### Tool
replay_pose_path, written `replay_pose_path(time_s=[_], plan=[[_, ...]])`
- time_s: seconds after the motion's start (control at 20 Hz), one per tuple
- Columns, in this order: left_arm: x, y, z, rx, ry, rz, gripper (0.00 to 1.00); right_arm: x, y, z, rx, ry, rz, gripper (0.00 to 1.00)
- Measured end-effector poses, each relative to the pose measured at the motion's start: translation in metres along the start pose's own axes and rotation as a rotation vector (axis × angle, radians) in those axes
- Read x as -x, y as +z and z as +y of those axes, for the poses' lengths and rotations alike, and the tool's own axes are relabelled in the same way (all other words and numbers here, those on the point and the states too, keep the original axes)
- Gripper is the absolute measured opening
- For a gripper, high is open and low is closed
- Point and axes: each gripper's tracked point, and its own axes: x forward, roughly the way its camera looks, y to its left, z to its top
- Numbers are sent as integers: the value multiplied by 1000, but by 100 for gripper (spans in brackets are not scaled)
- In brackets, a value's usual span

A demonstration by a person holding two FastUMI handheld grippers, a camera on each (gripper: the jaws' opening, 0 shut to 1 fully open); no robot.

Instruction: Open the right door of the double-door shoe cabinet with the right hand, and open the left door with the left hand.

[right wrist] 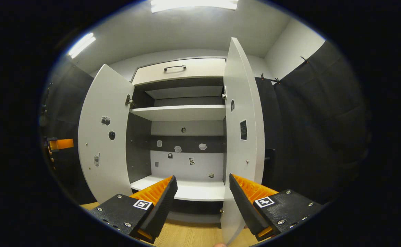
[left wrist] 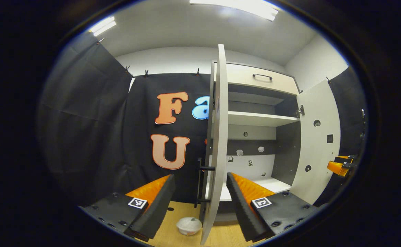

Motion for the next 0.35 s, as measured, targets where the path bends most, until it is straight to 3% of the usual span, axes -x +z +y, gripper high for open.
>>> replay_pose_path(time_s=[0.05, 0.35], plan=[[1, 0, 0, 3, 14, 6, 97, -1, -1, -1, -2, 3, -1, 93], [0, 3, -6, 17, 18, -11, 96, -2, -5, -9, -11, -2, 2, 93]])
